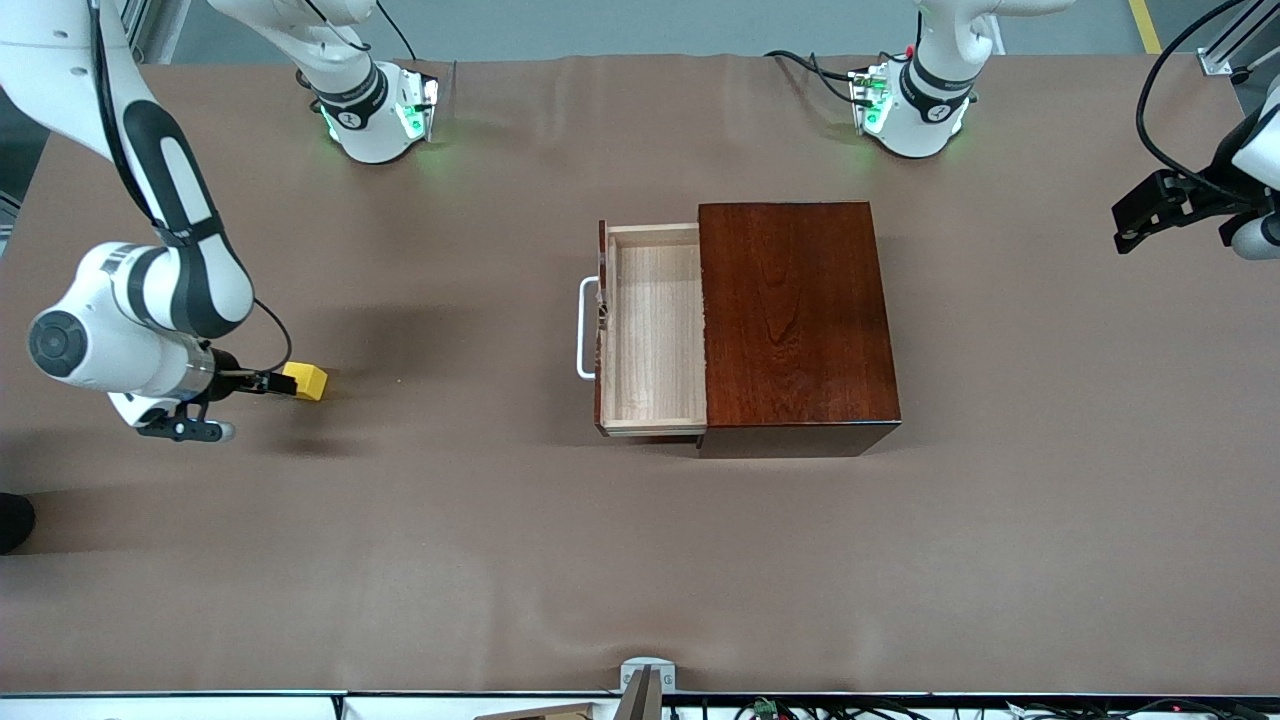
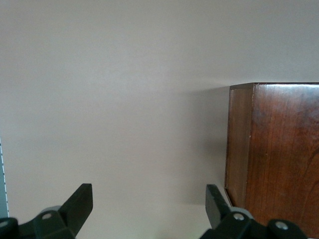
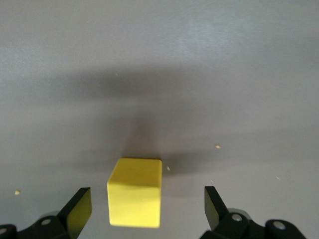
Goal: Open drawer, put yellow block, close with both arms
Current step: 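Lower the right gripper onto the yellow cube and close it, then lift the yellow cube with the right gripper and carry it toward the drawer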
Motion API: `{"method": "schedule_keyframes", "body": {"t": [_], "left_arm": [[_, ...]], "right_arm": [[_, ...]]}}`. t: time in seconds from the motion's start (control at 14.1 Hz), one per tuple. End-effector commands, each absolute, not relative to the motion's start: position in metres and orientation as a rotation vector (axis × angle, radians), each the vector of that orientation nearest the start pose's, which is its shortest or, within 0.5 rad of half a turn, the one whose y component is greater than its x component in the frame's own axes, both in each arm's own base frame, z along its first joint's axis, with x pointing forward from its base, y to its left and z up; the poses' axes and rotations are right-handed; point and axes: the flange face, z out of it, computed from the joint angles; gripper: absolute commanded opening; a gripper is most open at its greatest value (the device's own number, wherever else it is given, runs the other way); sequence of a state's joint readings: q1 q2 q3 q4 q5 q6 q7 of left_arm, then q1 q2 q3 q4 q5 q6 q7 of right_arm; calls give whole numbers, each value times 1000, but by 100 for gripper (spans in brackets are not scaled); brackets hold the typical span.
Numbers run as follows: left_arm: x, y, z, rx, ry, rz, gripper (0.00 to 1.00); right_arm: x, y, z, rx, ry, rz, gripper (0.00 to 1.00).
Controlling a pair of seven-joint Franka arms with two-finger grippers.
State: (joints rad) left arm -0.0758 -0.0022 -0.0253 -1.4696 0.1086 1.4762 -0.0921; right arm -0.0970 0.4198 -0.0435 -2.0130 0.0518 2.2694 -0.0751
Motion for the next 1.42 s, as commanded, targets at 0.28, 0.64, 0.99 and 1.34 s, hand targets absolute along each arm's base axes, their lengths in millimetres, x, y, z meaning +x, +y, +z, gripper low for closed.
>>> {"method": "schedule_keyframes", "body": {"t": [0.28,0.64,0.99,1.34], "left_arm": [[534,-40,670,-3057,24,-29,100],[537,-41,669,-3057,27,-46,100],[538,-44,669,-3059,36,-60,100],[537,-50,671,-3059,52,-65,100]], "right_arm": [[568,-74,206,-3093,170,205,100],[551,-74,188,-3083,193,279,78],[551,-67,191,-3079,216,301,38],[553,-47,210,-3050,238,335,10]]}}
